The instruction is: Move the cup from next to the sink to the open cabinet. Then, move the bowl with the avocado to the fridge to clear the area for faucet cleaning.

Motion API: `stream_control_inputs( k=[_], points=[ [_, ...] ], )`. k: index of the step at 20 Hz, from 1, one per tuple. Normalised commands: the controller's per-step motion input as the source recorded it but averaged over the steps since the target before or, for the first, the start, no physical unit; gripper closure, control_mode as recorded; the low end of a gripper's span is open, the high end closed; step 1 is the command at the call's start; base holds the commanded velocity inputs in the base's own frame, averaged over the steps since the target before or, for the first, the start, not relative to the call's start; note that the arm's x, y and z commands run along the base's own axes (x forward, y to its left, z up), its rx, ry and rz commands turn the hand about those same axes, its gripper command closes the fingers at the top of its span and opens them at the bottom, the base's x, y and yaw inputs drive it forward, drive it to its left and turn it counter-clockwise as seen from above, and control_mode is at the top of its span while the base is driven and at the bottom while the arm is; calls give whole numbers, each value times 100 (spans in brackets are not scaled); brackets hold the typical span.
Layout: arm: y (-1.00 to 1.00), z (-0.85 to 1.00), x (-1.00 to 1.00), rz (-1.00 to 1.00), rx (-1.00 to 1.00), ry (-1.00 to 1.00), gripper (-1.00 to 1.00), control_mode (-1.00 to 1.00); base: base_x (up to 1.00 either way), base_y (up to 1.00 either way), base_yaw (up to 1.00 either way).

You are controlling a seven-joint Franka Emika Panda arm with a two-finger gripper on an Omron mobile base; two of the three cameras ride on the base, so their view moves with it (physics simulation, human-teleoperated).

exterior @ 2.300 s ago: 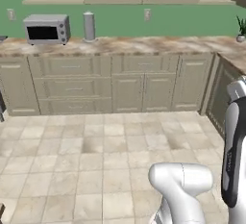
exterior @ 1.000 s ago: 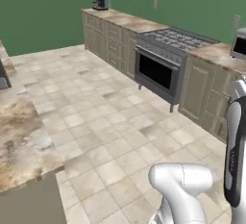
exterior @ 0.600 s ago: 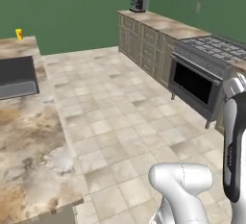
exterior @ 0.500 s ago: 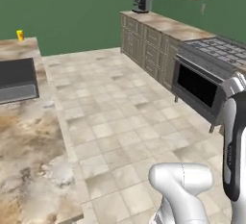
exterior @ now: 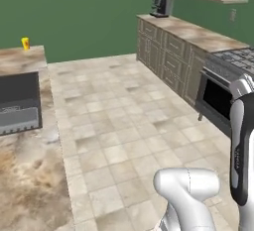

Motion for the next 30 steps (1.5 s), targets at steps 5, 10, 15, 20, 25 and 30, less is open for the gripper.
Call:
stream_control_inputs(
  k=[5, 10, 15, 20, 25, 30],
  points=[
    [0, 0, 0, 0, 0, 0, -100, 100, 100, 0, 20],
    [0, 0, 0, 0, 0, 0, -100, 100, 100, -5, 16],
    [0, 0, 0, 0, 0, 0, -100, 100, 100, -14, 11],
    [0, 0, 0, 0, 0, 0, -100, 100, 100, -18, 7],
    [0, 0, 0, 0, 0, 0, -100, 100, 100, -16, 5],
    [0, 0, 0, 0, 0, 0, -100, 100, 100, -15, 5]
  ],
)
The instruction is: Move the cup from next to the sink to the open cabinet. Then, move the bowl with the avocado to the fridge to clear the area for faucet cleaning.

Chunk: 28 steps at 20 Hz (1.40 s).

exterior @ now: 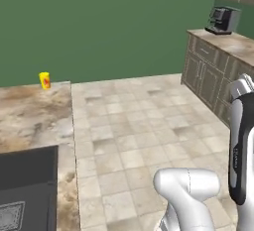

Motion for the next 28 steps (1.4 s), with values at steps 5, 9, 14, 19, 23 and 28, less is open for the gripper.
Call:
stream_control_inputs(
  k=[5, 9, 14, 19, 23, 28],
  points=[
    [0, 0, 0, 0, 0, 0, -100, 100, 100, -18, 5],
    [0, 0, 0, 0, 0, 0, -100, 100, 100, -35, 6],
    [0, 0, 0, 0, 0, 0, -100, 100, 100, -57, 25],
    [0, 0, 0, 0, 0, 0, -100, 100, 95, -45, 45],
    [0, 0, 0, 0, 0, 0, -100, 100, 100, -42, 47],
    [0, 0, 0, 0, 0, 0, -100, 100, 78, -37, 53]
  ],
)
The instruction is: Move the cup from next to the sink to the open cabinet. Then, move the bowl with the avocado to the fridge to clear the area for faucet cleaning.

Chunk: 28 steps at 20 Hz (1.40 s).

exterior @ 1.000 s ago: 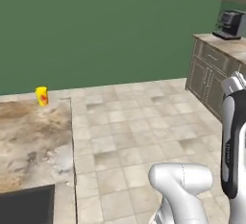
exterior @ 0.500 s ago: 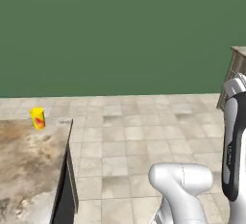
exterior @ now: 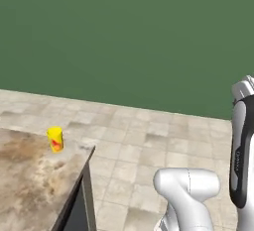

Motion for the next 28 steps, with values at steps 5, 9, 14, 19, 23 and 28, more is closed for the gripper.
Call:
stream_control_inputs(
  k=[5, 9, 14, 19, 23, 28],
  points=[
    [0, 0, 0, 0, 0, 0, -100, 100, 15, -17, 70],
    [0, 0, 0, 0, 0, 0, -100, 100, 12, -38, 63],
    [0, 0, 0, 0, 0, 0, -100, 100, 57, -64, 42],
    [0, 0, 0, 0, 0, 0, -100, 100, 11, -15, 47],
    [-7, -41, 2, 56, 0, 10, -100, -100, -3, 0, 18],
    [1, -45, 79, 70, 8, 9, -100, -100, 0, 0, 0]
  ],
)
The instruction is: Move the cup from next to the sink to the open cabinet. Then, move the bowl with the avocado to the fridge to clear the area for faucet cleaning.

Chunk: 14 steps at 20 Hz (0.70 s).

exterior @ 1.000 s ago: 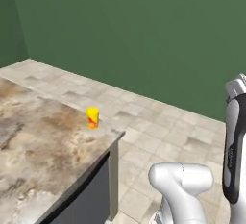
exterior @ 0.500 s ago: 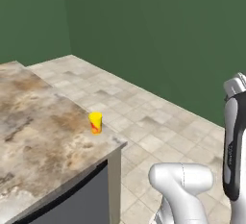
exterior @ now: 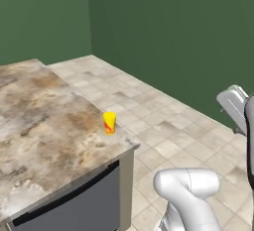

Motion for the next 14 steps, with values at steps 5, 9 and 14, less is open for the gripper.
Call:
stream_control_inputs(
  k=[5, 9, 14],
  points=[
    [39, -23, 100, 42, 21, 23, -100, -100, 0, 0, 0],
    [83, -24, 90, 13, 13, 23, -100, -100, 0, 0, 0],
    [87, -26, 49, 0, 14, 25, -100, -100, 0, 0, 0]
  ],
)
